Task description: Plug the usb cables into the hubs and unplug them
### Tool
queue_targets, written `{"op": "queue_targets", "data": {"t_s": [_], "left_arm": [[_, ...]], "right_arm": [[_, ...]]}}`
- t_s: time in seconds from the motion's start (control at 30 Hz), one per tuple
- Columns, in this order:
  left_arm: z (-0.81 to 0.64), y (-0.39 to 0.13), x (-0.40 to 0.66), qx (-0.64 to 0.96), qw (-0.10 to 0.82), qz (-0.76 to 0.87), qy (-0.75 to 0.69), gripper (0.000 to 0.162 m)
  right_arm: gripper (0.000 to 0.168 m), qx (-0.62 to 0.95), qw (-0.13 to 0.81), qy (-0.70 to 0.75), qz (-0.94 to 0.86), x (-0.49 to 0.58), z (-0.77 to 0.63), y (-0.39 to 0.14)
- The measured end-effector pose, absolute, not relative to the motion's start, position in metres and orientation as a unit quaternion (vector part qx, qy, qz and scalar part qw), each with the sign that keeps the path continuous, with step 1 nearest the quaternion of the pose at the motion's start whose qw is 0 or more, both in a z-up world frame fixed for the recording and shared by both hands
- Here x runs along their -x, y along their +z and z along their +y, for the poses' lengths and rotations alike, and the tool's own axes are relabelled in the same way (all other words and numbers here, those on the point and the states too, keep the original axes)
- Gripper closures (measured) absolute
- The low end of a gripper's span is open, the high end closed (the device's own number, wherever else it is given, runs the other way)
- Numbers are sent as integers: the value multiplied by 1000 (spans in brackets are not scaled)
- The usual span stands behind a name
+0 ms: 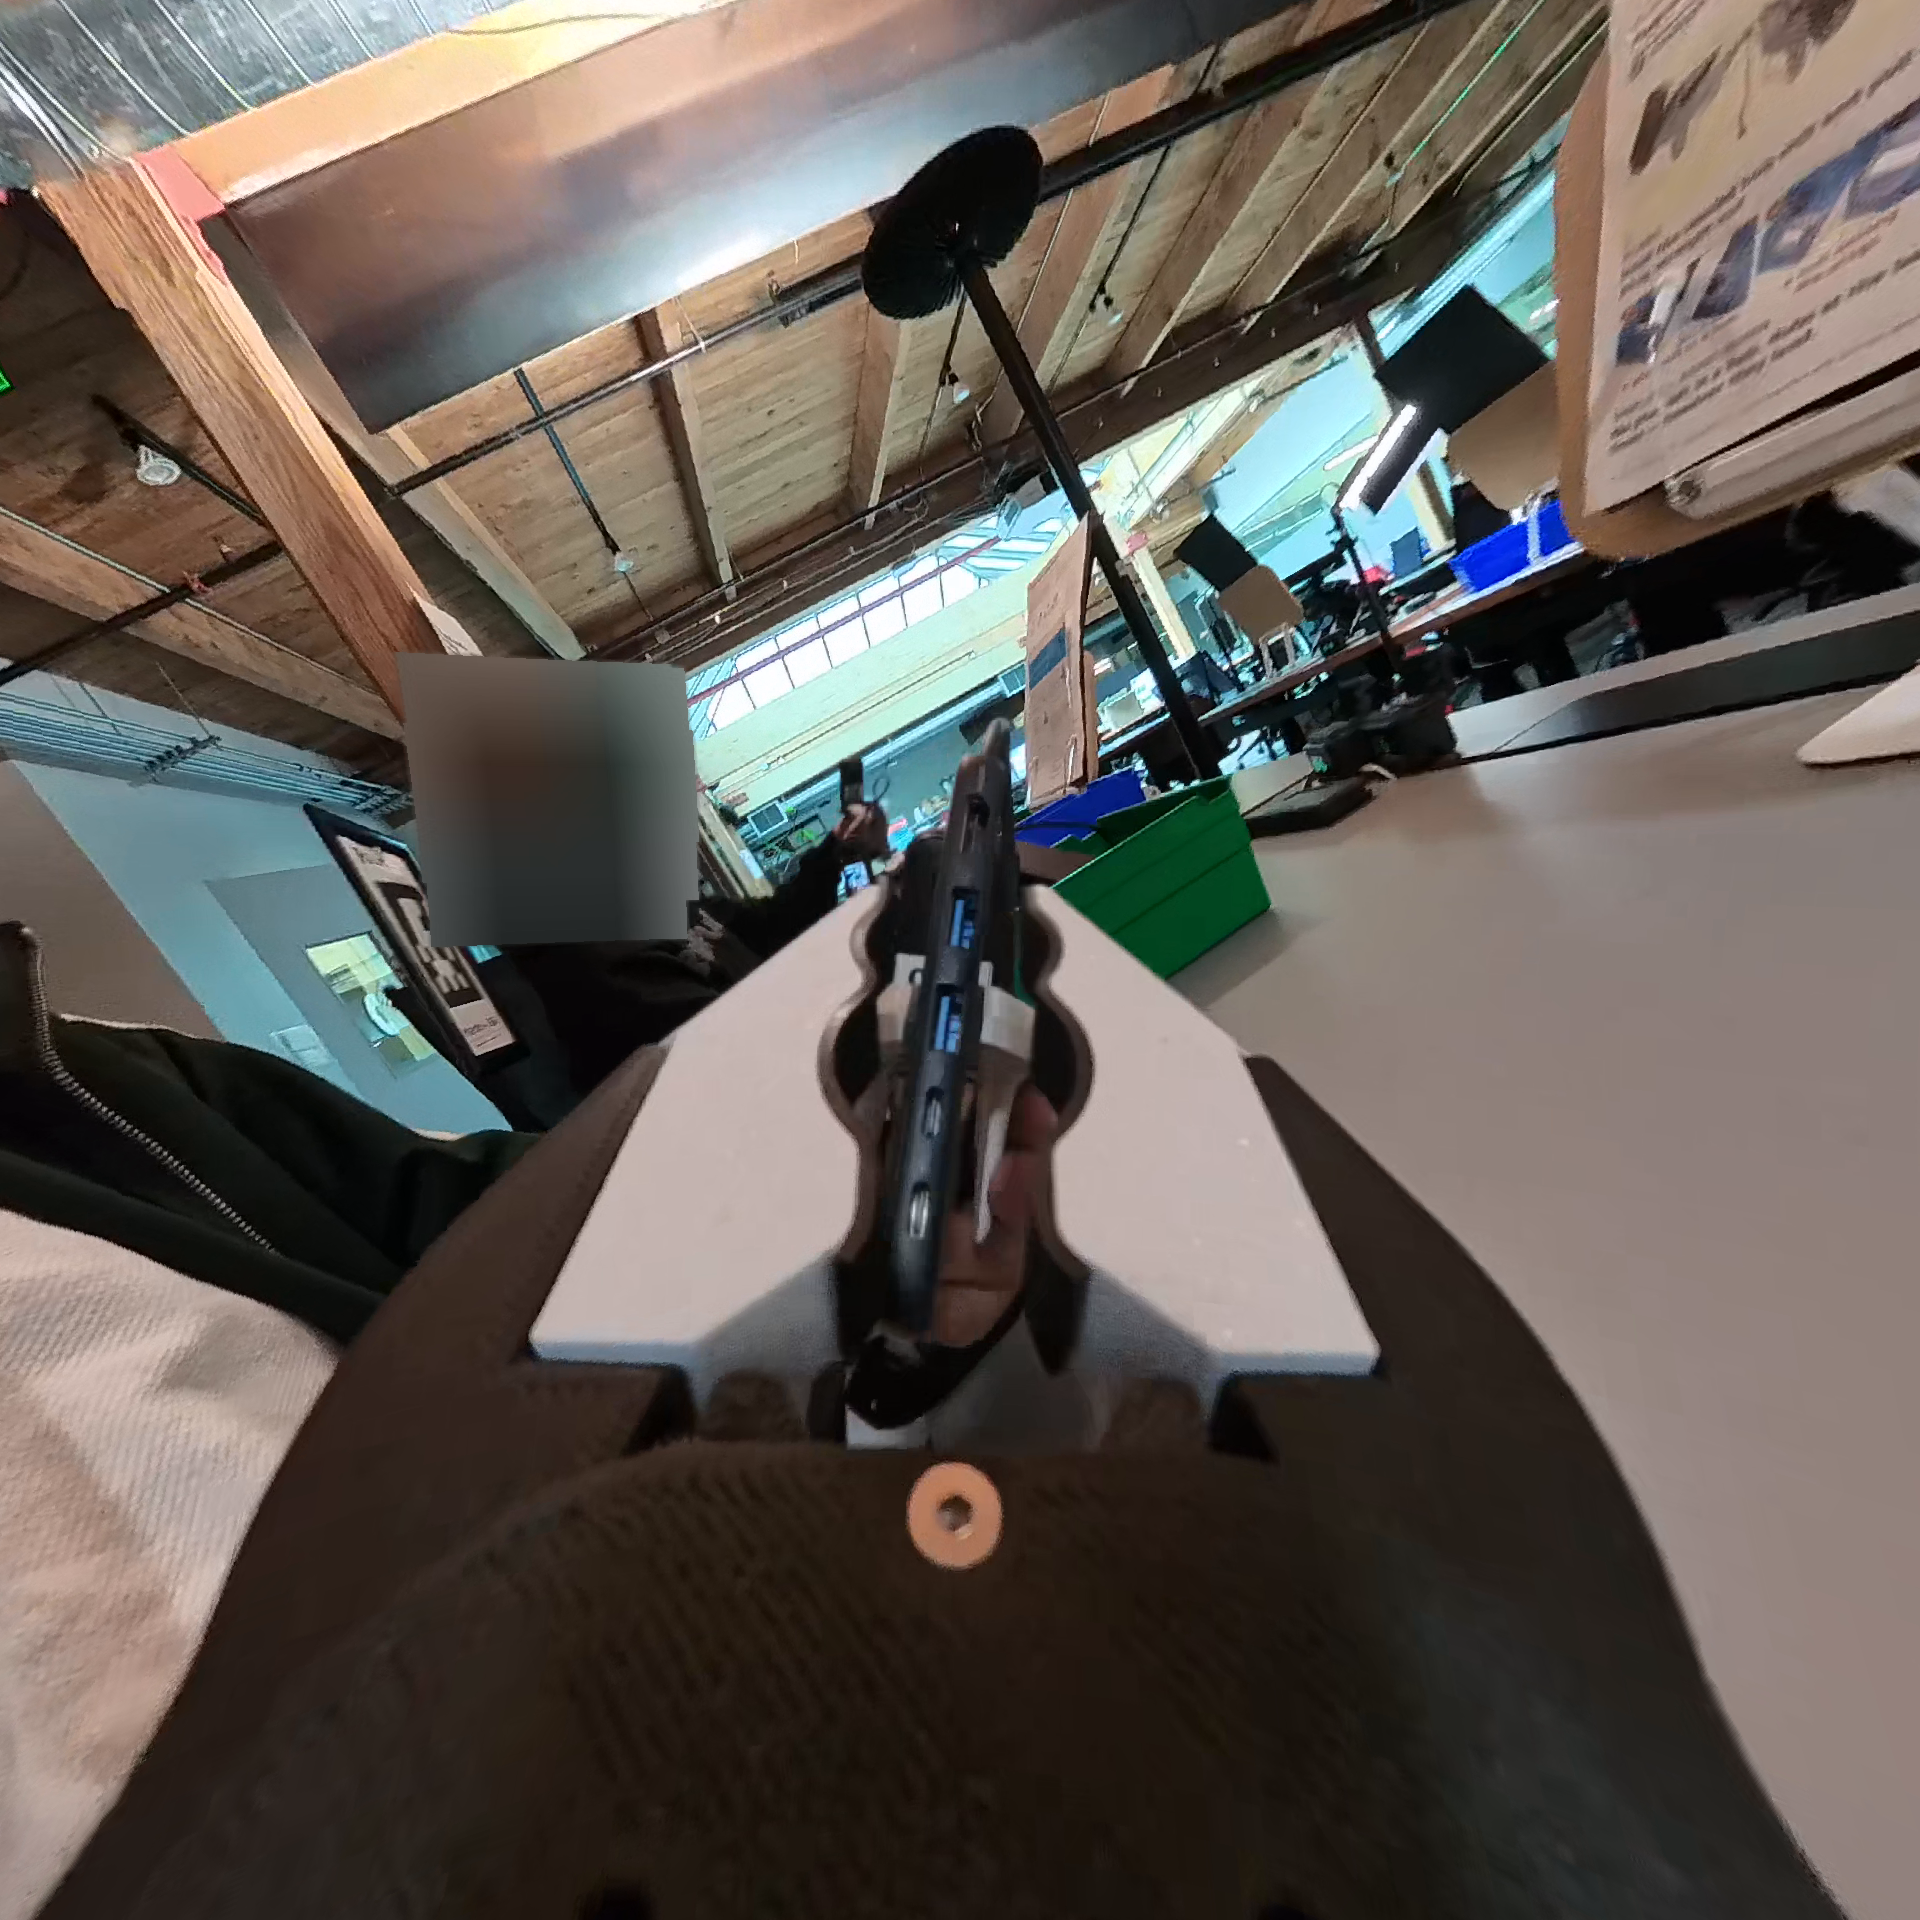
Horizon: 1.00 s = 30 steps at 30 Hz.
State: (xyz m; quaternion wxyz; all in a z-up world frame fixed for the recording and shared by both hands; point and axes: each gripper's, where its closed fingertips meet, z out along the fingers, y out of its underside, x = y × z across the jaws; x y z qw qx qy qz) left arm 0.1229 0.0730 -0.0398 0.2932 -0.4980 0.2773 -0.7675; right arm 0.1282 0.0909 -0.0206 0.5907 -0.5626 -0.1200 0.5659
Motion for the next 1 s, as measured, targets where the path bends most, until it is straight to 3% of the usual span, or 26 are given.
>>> {"op": "queue_targets", "data": {"t_s": [0.33, 0.37, 0.43, 0.67, 1.0], "left_arm": [[101, -24, -93, 466, 322, 241, -788, 153], [99, -22, -93, 459, 317, 242, -794, 153], [95, -20, -92, 446, 305, 243, -805, 153], [88, -9, -84, 407, 278, 239, -837, 153], [89, -4, -82, 398, 265, 215, -852, 153]], "right_arm": [[122, 623, 520, 533, -240, -96, 74, -52], [126, 628, 517, 527, -246, -93, 73, -54], [156, 638, 524, 503, -256, -90, 72, -58], [155, 626, 582, 420, -306, -82, 65, -49], [155, 616, 598, 408, -310, -78, 63, -45]]}}
